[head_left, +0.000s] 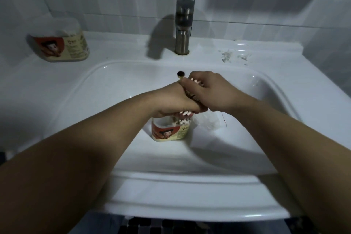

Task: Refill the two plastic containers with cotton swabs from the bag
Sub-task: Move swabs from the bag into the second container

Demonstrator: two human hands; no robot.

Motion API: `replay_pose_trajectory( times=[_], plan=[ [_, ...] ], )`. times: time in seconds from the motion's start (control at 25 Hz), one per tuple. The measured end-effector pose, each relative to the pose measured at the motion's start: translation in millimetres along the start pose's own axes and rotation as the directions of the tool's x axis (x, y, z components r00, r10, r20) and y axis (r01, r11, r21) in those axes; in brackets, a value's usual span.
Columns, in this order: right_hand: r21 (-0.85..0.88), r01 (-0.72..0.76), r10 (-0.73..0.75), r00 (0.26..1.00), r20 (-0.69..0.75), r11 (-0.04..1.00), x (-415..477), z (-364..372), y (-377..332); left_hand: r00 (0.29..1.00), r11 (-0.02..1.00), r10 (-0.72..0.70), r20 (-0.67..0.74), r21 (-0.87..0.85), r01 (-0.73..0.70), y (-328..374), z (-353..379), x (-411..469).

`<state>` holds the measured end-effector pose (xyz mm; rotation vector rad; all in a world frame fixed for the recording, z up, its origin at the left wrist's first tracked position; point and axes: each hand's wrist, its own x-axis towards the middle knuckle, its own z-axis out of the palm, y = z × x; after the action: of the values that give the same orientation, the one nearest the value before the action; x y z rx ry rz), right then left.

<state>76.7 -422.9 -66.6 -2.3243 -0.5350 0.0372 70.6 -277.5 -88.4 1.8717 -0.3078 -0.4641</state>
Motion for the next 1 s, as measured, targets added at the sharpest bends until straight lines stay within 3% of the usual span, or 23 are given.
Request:
replay_pose_trajectory(
  times=[0.12, 0.28, 0.44, 0.6, 0.72, 0.88, 1.0],
  plan=[
    [0.129, 0.02, -0.001, 0.99, -0.143, 0.992, 1, 5, -1, 0.999, 0.996, -0.033, 0.0, -0.08, 0.032, 2, -5, 1],
    [0.414, -0.049, 0.126, 0.979, -0.161, 0.909, 3, 3, -5, 0.991, 0.977, -0.114, 0.065, -0.175, 0.123, 6, -15, -5],
    [0.509, -0.101, 0.226, 0.955, -0.191, 0.855, 4, 3, -8, 0.987, 0.896, -0.155, 0.046, -0.413, 0.16, 15, -18, -12],
    [0.32, -0.126, 0.257, 0.876, -0.408, 0.939, 8, 1, -5, 0.958, 0.725, -0.257, -0.129, -0.681, 0.103, 17, -15, -6],
    [0.141, -0.108, 0.162, 0.866, -0.472, 0.984, 5, 10, -11, 0.908, 0.678, -0.29, -0.302, -0.734, -0.027, 20, -2, 0],
    [0.216, -0.09, 0.17, 0.906, -0.387, 0.972, 6, 23, -17, 0.835, 0.694, -0.339, -0.433, -0.714, -0.089, 23, 5, 2],
    [0.276, -0.106, 0.204, 0.911, -0.357, 0.955, 9, 32, -18, 0.788, 0.766, -0.298, -0.539, -0.628, -0.14, 25, 11, 1]
  ],
)
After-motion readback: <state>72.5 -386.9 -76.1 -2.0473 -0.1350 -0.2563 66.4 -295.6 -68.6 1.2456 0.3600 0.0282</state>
